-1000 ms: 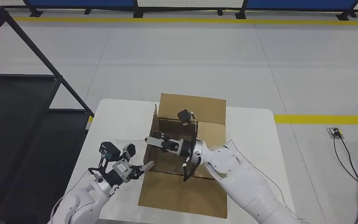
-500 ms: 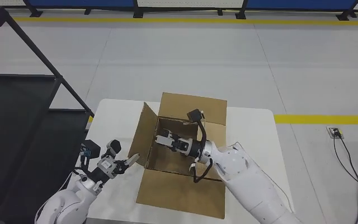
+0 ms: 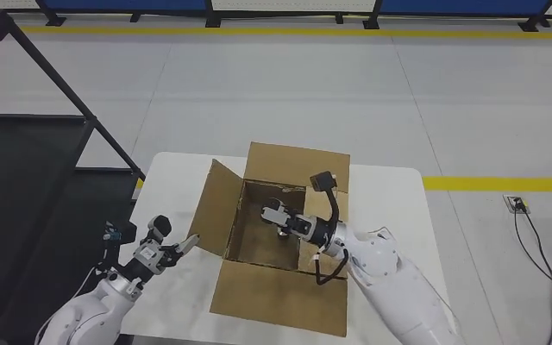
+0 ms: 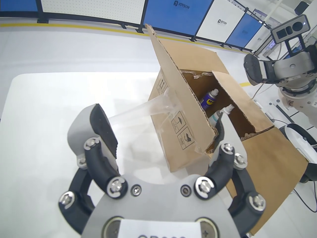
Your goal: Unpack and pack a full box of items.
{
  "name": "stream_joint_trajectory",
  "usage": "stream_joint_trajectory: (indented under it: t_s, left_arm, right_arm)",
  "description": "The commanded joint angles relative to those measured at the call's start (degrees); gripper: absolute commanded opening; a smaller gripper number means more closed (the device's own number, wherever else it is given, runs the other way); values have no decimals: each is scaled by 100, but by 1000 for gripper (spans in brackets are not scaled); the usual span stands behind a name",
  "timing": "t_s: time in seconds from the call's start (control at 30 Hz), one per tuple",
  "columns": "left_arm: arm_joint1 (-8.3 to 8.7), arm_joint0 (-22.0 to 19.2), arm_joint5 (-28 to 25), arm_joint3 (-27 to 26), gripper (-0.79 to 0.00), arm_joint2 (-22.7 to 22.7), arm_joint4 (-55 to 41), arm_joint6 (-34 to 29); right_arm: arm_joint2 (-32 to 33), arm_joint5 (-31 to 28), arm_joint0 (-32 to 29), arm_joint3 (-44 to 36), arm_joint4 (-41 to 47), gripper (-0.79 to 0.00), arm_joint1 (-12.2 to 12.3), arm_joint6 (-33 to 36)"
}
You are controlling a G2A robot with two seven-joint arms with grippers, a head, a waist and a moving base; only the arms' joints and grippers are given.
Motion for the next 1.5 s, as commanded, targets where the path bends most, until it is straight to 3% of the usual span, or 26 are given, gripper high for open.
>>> stream_joint_trajectory:
  t_s: [0.0, 0.37, 0.7, 0.9, 1.13, 1.47]
  left_arm:
    - [1, 2, 20, 12, 0, -17, 4, 18]
    - [6, 92, -126, 50, 0, -135, -171, 175]
    - [36, 282, -655, 398, 0, -568, -1069, 252]
    - [47, 130, -204, 619, 0, -487, -437, 53]
    - [2, -691, 483, 1455, 0, 316, 900, -158]
    - [-245, -2300, 1270, 3124, 0, 1767, 2347, 492]
  right_arm:
    - [20, 11, -18, -7, -19, 0, 4, -11]
    - [-156, 225, 74, 132, -156, 0, -46, -41]
    - [-890, 616, 618, 675, -482, 0, -318, -418]
    - [-1124, 568, 852, 967, -462, 0, -462, -549]
    - [-1078, 420, 823, 985, -506, 0, -500, -663]
    - [-787, 452, 469, 631, -729, 0, -423, -720]
